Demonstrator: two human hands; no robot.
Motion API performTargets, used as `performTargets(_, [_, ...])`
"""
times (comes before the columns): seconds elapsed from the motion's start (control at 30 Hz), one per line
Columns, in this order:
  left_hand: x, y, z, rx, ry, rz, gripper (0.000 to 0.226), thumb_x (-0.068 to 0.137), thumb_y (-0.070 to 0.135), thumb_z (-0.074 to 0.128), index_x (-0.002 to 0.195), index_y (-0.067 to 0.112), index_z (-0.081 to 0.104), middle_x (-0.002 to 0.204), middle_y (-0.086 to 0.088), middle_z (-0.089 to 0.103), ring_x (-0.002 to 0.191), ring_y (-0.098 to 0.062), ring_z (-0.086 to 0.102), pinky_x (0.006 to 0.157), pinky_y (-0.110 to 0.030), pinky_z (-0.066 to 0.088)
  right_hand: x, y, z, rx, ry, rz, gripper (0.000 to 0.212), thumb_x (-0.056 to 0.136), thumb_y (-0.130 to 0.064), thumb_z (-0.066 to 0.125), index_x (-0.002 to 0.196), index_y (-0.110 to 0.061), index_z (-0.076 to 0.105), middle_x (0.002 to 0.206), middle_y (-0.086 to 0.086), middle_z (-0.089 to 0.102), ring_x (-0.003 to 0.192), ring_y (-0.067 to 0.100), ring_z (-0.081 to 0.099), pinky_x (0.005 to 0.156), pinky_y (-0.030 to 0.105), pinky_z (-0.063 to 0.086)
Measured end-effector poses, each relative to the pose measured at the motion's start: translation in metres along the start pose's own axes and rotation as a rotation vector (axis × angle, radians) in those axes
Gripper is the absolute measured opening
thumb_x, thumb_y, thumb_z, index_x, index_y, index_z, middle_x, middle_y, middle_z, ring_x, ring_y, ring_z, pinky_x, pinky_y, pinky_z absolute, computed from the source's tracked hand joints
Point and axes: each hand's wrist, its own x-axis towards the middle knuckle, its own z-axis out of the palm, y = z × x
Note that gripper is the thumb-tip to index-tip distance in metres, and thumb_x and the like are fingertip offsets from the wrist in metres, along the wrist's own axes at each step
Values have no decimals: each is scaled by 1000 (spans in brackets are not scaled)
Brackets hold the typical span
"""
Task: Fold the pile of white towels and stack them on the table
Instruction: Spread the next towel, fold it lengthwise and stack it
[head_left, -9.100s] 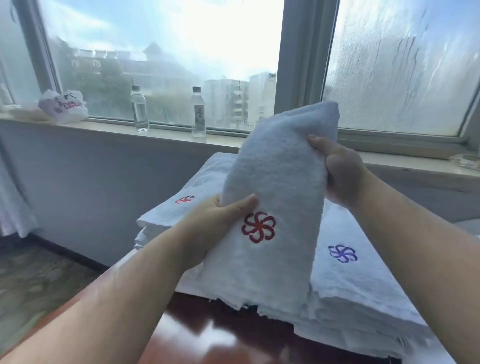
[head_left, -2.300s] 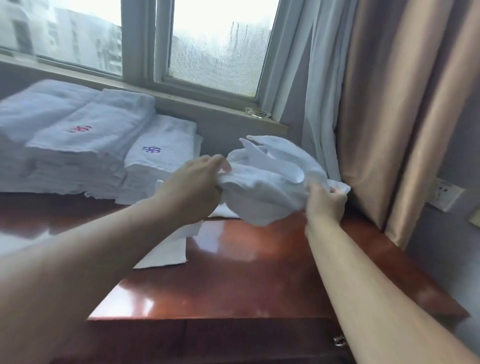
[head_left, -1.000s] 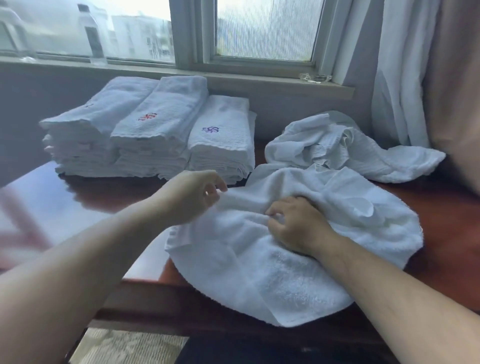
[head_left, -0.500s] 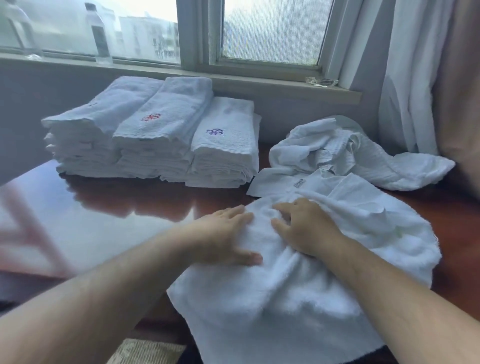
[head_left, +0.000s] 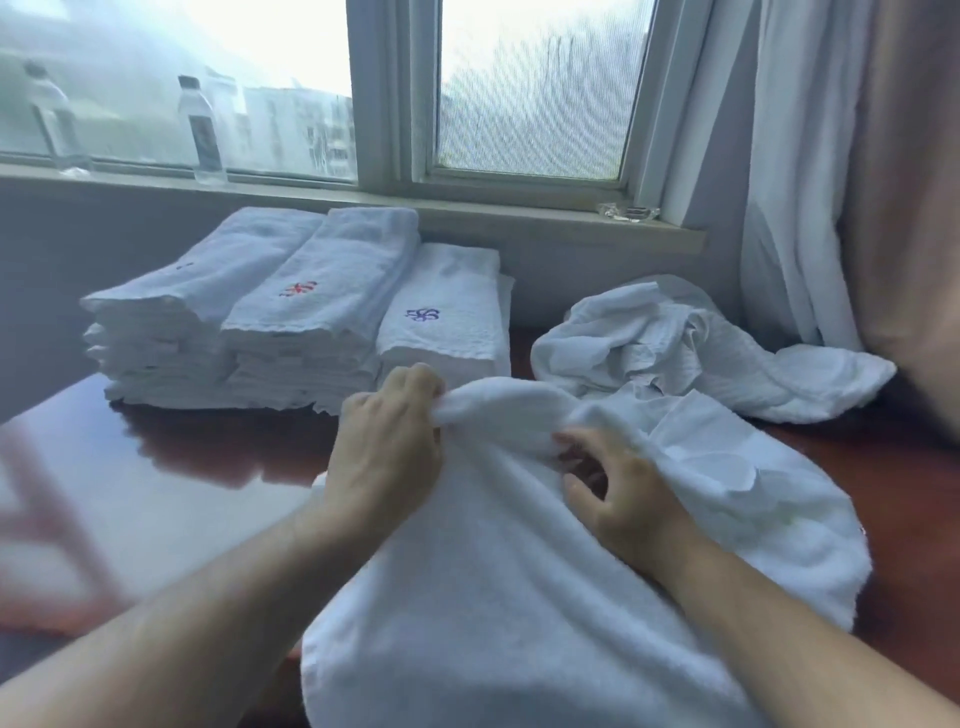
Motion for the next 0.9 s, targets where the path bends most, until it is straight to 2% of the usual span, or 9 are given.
performTargets(0.07, [1,-1,-2,202,201,98,32,71,-9,57,92,16,59,84,-4,61,79,-32,58,79,-37,26,0,-6,1,-40,18,-31,52,84,-30,58,136,-29,59,117,-19,61,110,2,58,101,21,45])
performTargets(0.2, [-11,-11,11,424,-46,52,60,69,11,77,123,16,53,116,-8,48,106,-32,42,97,-45,26,-7,-5,18,-292,-147,47,49,97,-37,54,146,-29,50,141,-9,56,131,13,49,109,24,36])
performTargets(0.3, [-25,-10,20,161,-255,117,65,84,38,72,141,18,47,136,-8,47,121,-33,47,103,-43,33,-6,-6,21,-355,-148,42,32,98,-42,51,120,-28,69,120,-8,68,115,14,58,99,29,44])
performTargets(0.4, [-41,-12,40,108,-521,100,64,95,61,43,152,33,28,161,-2,24,148,-22,22,120,-35,15,0,-12,16,-419,-76,111,34,93,-48,45,93,-24,69,90,-3,70,90,22,64,72,33,47])
performTargets(0.5, [-48,-17,48,126,-593,141,68,96,66,30,157,39,13,169,1,-2,154,-15,-8,124,-41,-5,5,-15,14,-391,-63,202,26,94,-42,48,108,-25,63,95,4,71,91,31,63,73,35,48])
performTargets(0.6, [-51,-18,45,99,-651,238,64,101,62,26,159,43,8,169,9,-9,154,-10,-13,125,-38,-4,14,-10,11,-424,-172,352,19,93,-35,47,81,-21,47,92,7,65,82,27,53,69,32,41])
performTargets(0.7, [-54,-16,40,56,-664,318,58,102,58,32,157,46,18,168,16,8,152,-10,10,123,-34,10,18,-11,5,-519,-283,360,27,90,-40,49,72,-20,51,83,-3,58,81,22,55,68,30,40])
performTargets(0.8, [-46,-16,29,-163,-579,190,35,101,46,47,135,44,58,143,20,54,126,-9,47,104,-21,33,17,-12,4,-659,-233,244,24,86,-46,54,86,-27,68,100,-3,56,104,22,53,87,32,44])
performTargets(0.9, [-42,-23,28,-77,-504,58,35,101,45,45,135,42,54,143,15,52,135,-12,41,109,-27,31,12,-10,7,-620,-241,243,26,88,-47,54,107,-31,62,121,-1,51,124,22,41,106,36,34])
